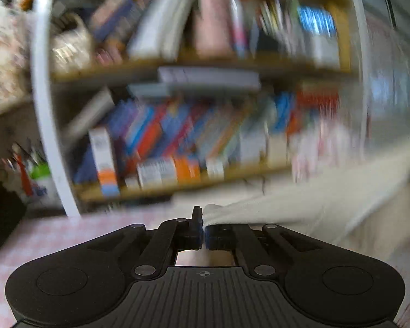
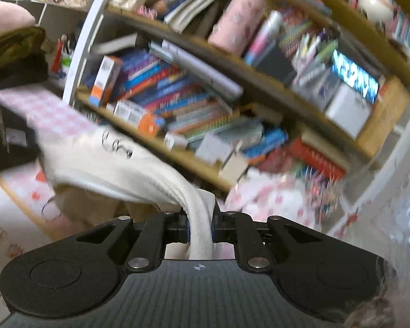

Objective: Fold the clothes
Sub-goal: 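Lift the T-shirt by its shoulders with both grippers, shaking it out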

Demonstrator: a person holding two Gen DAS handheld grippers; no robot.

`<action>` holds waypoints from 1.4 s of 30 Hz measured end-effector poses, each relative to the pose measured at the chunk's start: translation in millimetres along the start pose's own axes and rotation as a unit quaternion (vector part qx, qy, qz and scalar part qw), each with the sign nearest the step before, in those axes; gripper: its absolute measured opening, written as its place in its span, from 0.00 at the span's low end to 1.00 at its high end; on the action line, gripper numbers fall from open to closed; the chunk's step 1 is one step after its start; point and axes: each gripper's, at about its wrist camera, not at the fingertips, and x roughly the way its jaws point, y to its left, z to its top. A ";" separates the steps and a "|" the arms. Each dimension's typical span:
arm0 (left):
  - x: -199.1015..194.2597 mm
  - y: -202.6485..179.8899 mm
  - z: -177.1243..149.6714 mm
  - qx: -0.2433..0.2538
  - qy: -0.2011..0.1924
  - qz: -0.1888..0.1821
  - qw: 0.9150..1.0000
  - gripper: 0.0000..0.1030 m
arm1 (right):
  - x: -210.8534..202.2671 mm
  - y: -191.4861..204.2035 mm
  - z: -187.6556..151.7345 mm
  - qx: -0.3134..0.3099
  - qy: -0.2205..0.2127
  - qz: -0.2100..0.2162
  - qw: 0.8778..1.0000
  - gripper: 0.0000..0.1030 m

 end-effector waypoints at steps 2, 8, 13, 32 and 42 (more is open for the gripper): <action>-29.7 6.2 23.6 -0.015 -0.055 0.001 0.998 0.02 | -11.2 5.1 -2.3 -0.003 -0.009 -0.014 1.000 0.11; -140.7 16.0 101.8 -0.019 -0.272 0.023 0.962 0.02 | -110.6 -2.1 45.2 -0.005 -0.194 -0.109 0.975 0.11; -240.7 27.6 143.5 -0.031 -0.470 0.041 0.881 0.02 | -209.7 -7.8 92.9 -0.016 -0.375 -0.185 0.908 0.11; -36.6 80.5 44.8 -0.027 0.003 0.074 0.997 0.03 | -30.2 16.3 64.4 -0.030 -0.134 0.051 0.989 0.12; 75.2 110.4 29.0 -0.014 0.128 0.120 0.984 0.04 | 139.9 40.9 60.2 -0.024 -0.020 0.111 0.993 0.12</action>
